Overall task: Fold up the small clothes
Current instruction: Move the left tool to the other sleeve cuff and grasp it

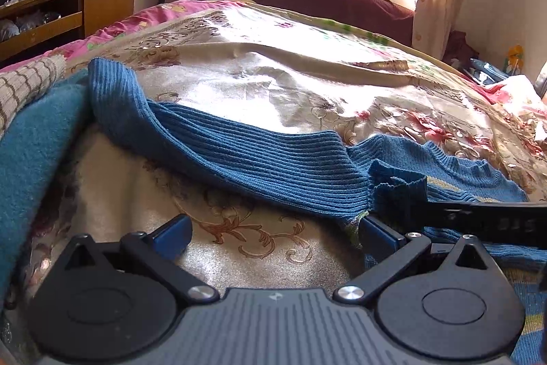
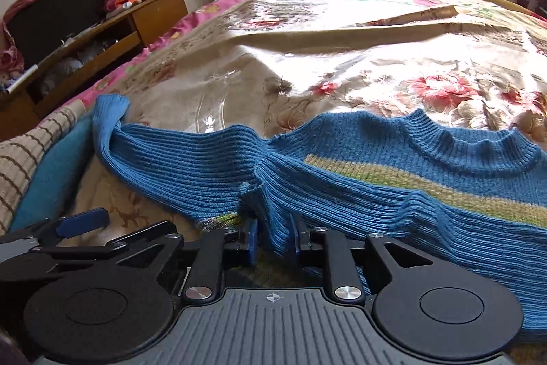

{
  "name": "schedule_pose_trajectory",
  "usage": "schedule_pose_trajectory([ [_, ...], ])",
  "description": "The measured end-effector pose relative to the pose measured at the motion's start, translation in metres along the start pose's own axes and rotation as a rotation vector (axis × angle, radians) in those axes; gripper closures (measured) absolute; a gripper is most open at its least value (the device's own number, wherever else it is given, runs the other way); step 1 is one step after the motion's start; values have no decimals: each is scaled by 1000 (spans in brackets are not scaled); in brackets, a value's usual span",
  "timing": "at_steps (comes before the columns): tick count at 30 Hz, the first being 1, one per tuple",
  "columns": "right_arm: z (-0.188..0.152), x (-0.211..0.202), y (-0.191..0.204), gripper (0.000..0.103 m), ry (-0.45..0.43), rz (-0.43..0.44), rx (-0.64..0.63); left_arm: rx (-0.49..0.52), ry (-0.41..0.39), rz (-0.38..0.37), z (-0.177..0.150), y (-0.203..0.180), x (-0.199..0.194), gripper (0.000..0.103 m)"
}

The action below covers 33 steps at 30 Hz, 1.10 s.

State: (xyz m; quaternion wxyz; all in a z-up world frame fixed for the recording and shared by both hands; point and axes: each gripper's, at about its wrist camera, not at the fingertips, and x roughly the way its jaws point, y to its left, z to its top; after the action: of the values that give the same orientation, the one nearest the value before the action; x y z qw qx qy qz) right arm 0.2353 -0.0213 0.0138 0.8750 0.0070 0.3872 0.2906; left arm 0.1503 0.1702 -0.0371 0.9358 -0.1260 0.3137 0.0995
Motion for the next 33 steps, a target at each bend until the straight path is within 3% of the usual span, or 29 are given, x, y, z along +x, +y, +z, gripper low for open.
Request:
schedule_pose_trajectory([
  [4,-4,-41,-54,74,-75,-102,50,65,-45,-29,11,-28,-4,0],
  [9,-17,-41,-130,74,-27,-319,148,156,-36,-103,30,-80,23,0],
  [11,-23,-41,-153,76,-10,-387,192,190,18,-69,30,-94,47,0],
  [14,-29,-49,-173,82,-18,-372,240,230,95,-20,19,-99,73,0],
  [19,-15,-54,-159,75,-87,-348,187,230,46,2,17,-93,56,0],
  [23,-14,-32,-168,78,-17,-429,204,229,75,34,18,-78,52,0],
  [25,-14,-36,-167,78,-28,-423,231,256,85,59,16,-73,51,0],
  [27,-13,-50,-158,73,-72,-395,239,221,56,69,18,-62,38,0],
  [33,-22,-82,-127,73,-153,-263,265,64,-8,152,19,-1,-1,0],
])
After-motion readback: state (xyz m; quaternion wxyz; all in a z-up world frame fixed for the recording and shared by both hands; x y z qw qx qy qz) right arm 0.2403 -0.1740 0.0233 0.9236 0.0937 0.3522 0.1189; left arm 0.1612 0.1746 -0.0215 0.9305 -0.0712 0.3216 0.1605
